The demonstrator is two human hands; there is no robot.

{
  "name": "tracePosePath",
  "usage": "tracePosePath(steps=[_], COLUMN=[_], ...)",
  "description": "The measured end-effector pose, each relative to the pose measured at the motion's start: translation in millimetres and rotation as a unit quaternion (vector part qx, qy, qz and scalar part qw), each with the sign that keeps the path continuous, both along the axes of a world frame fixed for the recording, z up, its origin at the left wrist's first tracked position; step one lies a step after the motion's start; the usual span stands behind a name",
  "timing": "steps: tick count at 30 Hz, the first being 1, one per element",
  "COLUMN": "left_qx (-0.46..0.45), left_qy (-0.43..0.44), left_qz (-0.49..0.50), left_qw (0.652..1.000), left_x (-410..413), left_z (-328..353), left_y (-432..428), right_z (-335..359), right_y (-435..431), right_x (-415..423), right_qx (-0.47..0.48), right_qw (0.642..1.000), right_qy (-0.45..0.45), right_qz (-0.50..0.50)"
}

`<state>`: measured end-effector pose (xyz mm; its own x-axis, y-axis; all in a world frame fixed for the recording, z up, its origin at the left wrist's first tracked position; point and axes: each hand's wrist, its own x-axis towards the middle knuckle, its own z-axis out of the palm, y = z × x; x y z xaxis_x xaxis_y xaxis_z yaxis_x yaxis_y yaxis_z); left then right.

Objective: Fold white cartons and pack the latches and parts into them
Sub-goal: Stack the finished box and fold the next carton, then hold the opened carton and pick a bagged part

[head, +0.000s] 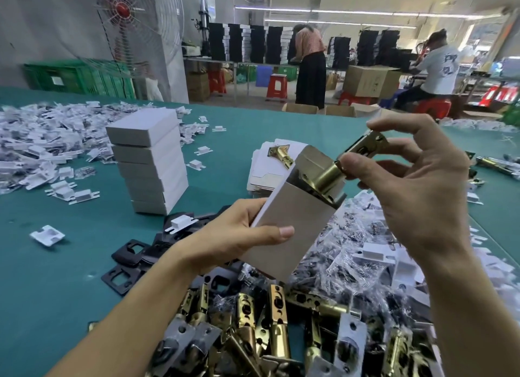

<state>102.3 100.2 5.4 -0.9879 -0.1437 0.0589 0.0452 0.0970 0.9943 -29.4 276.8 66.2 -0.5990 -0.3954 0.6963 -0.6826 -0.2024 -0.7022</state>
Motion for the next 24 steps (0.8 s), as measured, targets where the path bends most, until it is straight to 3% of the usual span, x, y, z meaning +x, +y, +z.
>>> tracePosePath(steps=[15, 24], left_qx=[0.054, -0.024], left_qy=[-0.020, -0.001], left_qz=[-0.030, 0.007], left_qw=[0.998, 1.000], left_x=[3.2, 0.7], left_z=[1.6, -1.8], left_y=[-1.8, -2.4], right_z=[0.5, -2.8], right_y=[-1.2, -7.8], right_x=[0.5, 7.6], right_qx=[0.006, 0.083], right_qw=[1.000, 0.996], right_qy=[0.010, -0.004], right_qz=[-0.023, 0.029])
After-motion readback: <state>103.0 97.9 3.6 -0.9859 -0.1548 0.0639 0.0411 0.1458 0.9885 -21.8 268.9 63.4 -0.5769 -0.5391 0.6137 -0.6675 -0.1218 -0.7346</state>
